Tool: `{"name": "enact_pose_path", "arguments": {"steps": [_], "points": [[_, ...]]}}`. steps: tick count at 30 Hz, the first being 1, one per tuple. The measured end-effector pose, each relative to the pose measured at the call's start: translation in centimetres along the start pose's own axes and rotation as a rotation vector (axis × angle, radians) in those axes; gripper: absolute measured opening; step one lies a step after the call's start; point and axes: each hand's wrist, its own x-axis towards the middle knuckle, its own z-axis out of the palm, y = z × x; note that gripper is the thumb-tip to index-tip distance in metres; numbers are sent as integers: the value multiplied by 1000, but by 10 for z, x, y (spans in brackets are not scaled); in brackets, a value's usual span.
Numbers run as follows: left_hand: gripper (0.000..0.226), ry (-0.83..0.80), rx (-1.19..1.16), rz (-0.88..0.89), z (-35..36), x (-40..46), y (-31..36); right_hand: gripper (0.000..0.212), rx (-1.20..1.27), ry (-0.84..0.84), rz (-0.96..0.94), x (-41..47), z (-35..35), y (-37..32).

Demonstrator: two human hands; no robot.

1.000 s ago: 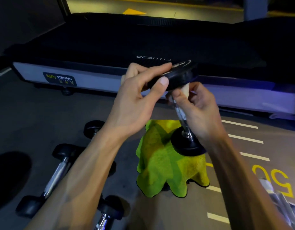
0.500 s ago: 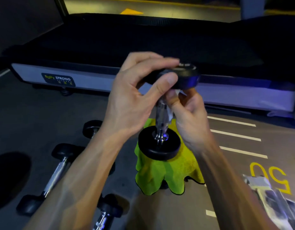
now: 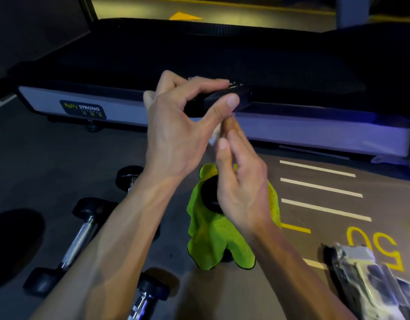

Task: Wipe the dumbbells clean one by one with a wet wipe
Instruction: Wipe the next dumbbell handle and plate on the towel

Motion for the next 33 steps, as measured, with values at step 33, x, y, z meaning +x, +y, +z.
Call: {"name": "enact_pose_path", "arguments": {"steps": [33], "points": [[18, -53, -37, 25, 4, -2, -2, 37, -231, -545, 160, 4, -67, 66]]}}
